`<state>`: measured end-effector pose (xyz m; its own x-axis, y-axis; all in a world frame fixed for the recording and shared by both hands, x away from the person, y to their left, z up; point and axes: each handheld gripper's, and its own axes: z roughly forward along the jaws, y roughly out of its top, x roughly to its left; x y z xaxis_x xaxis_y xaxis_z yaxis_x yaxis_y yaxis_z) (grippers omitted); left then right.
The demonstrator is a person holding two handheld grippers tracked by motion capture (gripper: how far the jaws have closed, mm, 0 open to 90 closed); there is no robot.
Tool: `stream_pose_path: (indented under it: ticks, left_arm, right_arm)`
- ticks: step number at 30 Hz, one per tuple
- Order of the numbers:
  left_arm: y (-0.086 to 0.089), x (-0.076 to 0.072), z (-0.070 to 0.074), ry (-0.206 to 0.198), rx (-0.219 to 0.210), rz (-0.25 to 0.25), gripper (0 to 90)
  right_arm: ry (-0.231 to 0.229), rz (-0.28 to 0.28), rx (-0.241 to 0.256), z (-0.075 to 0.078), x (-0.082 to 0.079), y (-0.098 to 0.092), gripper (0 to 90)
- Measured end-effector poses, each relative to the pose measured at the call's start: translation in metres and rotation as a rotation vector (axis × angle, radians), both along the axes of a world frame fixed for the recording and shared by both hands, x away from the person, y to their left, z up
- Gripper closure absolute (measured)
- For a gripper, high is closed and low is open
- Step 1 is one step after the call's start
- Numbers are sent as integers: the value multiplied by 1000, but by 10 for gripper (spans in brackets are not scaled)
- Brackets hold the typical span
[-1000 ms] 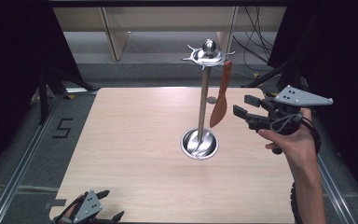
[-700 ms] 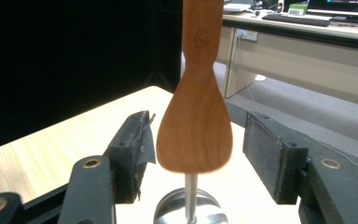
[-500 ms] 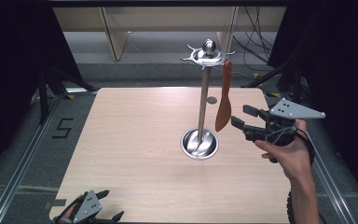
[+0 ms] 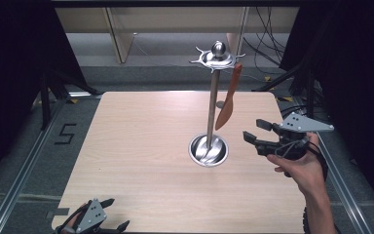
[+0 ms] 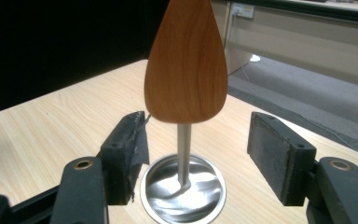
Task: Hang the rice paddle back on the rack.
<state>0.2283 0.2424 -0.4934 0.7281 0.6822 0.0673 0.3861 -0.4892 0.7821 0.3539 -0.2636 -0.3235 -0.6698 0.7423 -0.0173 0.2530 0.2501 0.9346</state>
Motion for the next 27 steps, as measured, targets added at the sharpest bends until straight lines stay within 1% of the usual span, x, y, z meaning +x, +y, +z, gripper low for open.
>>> stream_pose_path:
  ticks: [1, 2, 3, 4, 5, 6, 8, 9, 10, 11, 12, 13, 14, 15, 16, 17, 18, 19, 20, 21, 22, 23, 24, 25, 26, 27]
  left_arm:
    - [0, 0, 0, -3, -4, 4, 161]
    - [-1, -1, 0, -4, -23, 11, 161]
    - [-1, -1, 0, -8, -26, 9, 160]
    - [-1, -1, 0, -10, -26, 11, 161]
    - [0, -1, 1, -9, -7, 4, 161]
    - [0, -1, 1, -9, -8, 4, 161]
    - [0, -1, 1, -8, -6, 3, 161]
    - [0, -1, 1, -9, -3, 4, 161]
    - [0, -1, 1, -9, -4, 6, 161]
    - [-1, -1, 0, -12, -31, 15, 161]
    - [-1, -1, 1, -14, -23, 16, 160]
    - [0, 0, 2, -10, -8, 11, 161]
    - [0, 0, 3, -3, 0, 6, 161]
    - [-3, -1, 2, -17, -32, 20, 161]
    - [-2, 0, 2, -15, -9, 17, 161]
    - [-2, 0, 2, -11, -24, 19, 161]
    - [-2, 1, 1, -30, -29, 15, 161]
    - [-3, -1, 0, -6, -39, 28, 161]
    - [-3, -1, 0, -5, -36, 30, 161]
    - [-3, -1, 0, -6, -36, 25, 161]
    - [-2, -2, 1, -5, -29, 22, 161]
    - [-1, -2, 2, -9, -9, 11, 161]
    - [-1, -2, 3, -13, -11, 11, 161]
    - [0, -2, 4, -11, 6, 5, 161]
    - [-1, -2, 2, -12, -21, 12, 161]
    - [-1, -2, 2, -6, -27, 15, 161]
  right_arm:
    - [3, -6, 8, -2, -1, 0, 382]
    - [-18, -3, -13, -3, 0, -2, 382]
    - [0, -10, -2, -5, -1, -1, 382]
    - [19, -5, -12, -6, -3, -2, 381]
    - [20, 3, -14, -8, -3, -2, 381]
    - [19, -13, -16, -11, -5, -2, 378]
    - [36, 2, -21, -14, -7, -3, 371]
    - [52, 16, -14, -16, -8, -4, 370]
    - [57, 28, -14, -18, -8, -6, 369]
    - [46, 25, -29, -19, -7, -8, 366]
    - [54, 13, -17, -22, -8, -8, 363]
    - [72, 6, -14, -24, -8, -8, 363]
    - [56, 9, -23, -26, -7, -9, 362]
    - [64, 5, -21, -30, -7, -8, 360]
    - [78, 5, -20, -33, -7, -8, 358]
    - [72, 15, -40, -35, -5, -9, 356]
    - [108, 17, -39, -37, -6, -10, 354]
    - [101, 18, -40, -40, -4, -11, 353]
    - [111, 25, -54, -43, -3, -12, 352]
    - [129, 11, -46, -46, -4, -12, 351]
    - [137, 17, -62, -48, -3, -13, 347]
    - [134, 29, -57, -50, -2, -13, 346]
    - [158, 26, -36, -52, -3, -12, 346]
    - [150, 26, -30, -54, -3, -12, 345]
    - [165, 24, -23, -55, -4, -12, 342]
    - [170, 17, -43, -55, -5, -14, 341]
